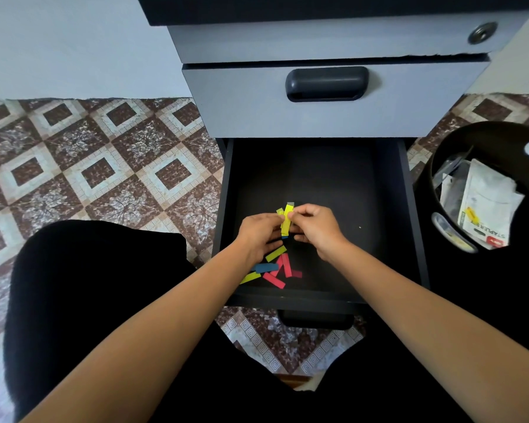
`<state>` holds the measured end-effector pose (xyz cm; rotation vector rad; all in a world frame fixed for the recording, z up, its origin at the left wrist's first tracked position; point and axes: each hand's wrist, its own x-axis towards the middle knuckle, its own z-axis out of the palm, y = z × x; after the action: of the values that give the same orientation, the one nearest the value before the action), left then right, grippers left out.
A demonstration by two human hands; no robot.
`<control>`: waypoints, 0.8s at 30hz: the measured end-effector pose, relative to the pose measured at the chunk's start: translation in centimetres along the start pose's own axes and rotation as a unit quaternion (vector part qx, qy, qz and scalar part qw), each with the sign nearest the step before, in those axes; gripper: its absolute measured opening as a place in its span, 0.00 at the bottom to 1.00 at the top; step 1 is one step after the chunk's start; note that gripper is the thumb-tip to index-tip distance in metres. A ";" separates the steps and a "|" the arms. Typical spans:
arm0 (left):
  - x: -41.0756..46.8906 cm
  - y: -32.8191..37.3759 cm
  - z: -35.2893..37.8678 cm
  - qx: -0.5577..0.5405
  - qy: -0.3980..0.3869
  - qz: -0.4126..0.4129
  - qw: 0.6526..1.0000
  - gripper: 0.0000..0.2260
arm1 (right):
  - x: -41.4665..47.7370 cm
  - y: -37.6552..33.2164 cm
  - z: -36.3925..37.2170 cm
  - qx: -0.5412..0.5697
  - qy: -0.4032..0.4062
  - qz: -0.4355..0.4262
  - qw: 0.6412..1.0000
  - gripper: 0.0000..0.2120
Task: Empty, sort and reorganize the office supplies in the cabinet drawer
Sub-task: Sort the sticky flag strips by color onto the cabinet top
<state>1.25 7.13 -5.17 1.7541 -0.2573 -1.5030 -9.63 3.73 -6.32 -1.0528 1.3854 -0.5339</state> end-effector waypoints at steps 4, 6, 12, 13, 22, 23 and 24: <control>0.1 0.1 -0.1 -0.029 0.019 -0.012 0.999 0.06 | 0.3 -0.1 -0.3 0.037 0.025 0.018 0.999 0.05; 0.3 0.2 -0.4 -0.034 0.027 -0.008 0.999 0.06 | 0.5 -0.4 -0.9 0.022 0.007 0.004 1.000 0.04; 0.2 0.3 -0.3 -0.070 -0.017 -0.007 0.997 0.03 | 0.7 0.1 -0.5 -0.181 -0.031 -0.105 0.977 0.07; 0.2 0.3 -0.3 -0.076 -0.023 -0.006 0.997 0.04 | 0.7 0.2 -0.4 -0.184 -0.017 -0.110 0.977 0.08; 0.2 0.2 -0.4 -0.030 -0.044 0.025 0.998 0.04 | -0.1 0.4 -0.7 -0.175 0.034 -0.168 0.970 0.07; 0.2 0.2 -0.4 -0.022 -0.045 0.030 0.998 0.05 | -0.1 0.4 -0.7 -0.172 0.031 -0.166 0.971 0.08; 0.2 0.2 -0.4 -0.013 -0.047 0.035 0.998 0.05 | -0.1 0.4 -0.6 -0.167 0.028 -0.164 0.972 0.08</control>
<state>1.74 7.05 -5.14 1.6386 -0.3420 -1.5335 -10.34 3.83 -6.58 -1.5679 1.3872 -0.5851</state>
